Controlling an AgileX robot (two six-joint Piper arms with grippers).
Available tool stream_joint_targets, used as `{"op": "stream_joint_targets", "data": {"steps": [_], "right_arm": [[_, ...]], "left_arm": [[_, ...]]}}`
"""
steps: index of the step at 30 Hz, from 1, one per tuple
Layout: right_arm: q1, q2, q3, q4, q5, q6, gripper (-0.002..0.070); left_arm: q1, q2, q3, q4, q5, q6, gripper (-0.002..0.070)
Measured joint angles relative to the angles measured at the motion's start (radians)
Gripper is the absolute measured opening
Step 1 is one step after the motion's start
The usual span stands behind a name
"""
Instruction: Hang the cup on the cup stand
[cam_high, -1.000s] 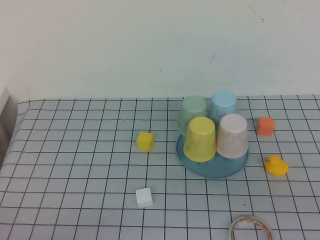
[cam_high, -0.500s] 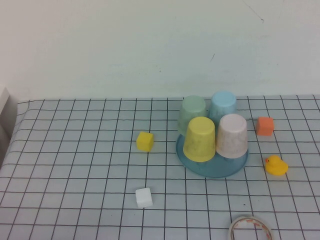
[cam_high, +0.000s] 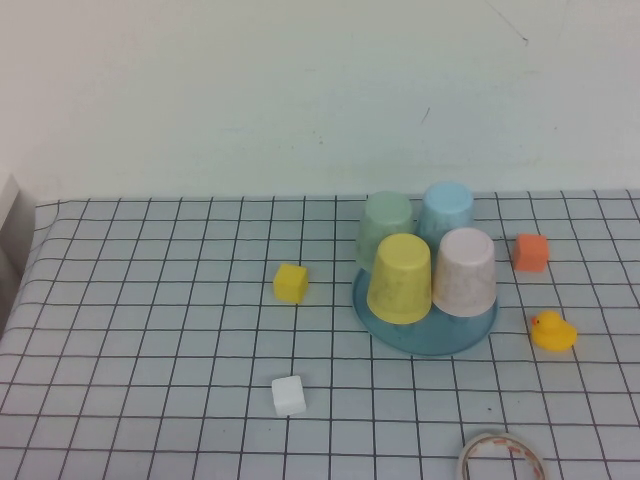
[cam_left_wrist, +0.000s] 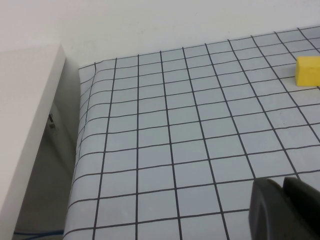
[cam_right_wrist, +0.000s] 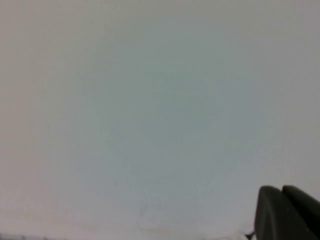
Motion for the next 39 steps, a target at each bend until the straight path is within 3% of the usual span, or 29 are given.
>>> {"op": "stream_joint_targets", "data": {"steps": [8, 12, 16, 23, 26, 33, 39], "right_arm": [[-0.068, 0.0, 0.027, -0.059, -0.204, -0.13, -0.0001], [-0.086, -0.008, 0.029, -0.153, -0.261, -0.063, -0.0001], [-0.082, -0.042, 0.031, -0.363, -0.102, 0.31, -0.0001], [-0.059, -0.055, 0.114, -1.145, 0.232, 1.36, -0.0001], [-0.057, -0.064, 0.192, -1.445, 0.404, 1.675, -0.0001], [-0.057, -0.117, 0.357, -1.771, 0.796, 2.062, -0.0001], [-0.057, -0.119, 0.355, -1.867, 0.825, 2.164, -0.0001]], "left_arm": [[0.0, 0.0, 0.0, 0.0, 0.0, 0.0, 0.0018], [0.0, 0.0, 0.0, 0.0, 0.0, 0.0, 0.0018], [0.0, 0.0, 0.0, 0.0, 0.0, 0.0, 0.0018], [0.0, 0.0, 0.0, 0.0, 0.0, 0.0, 0.0018], [0.0, 0.0, 0.0, -0.002, 0.0, 0.0, 0.0018], [0.0, 0.0, 0.0, -0.002, 0.0, 0.0, 0.0018], [0.0, 0.0, 0.0, -0.002, 0.0, 0.0, 0.0018]]}}
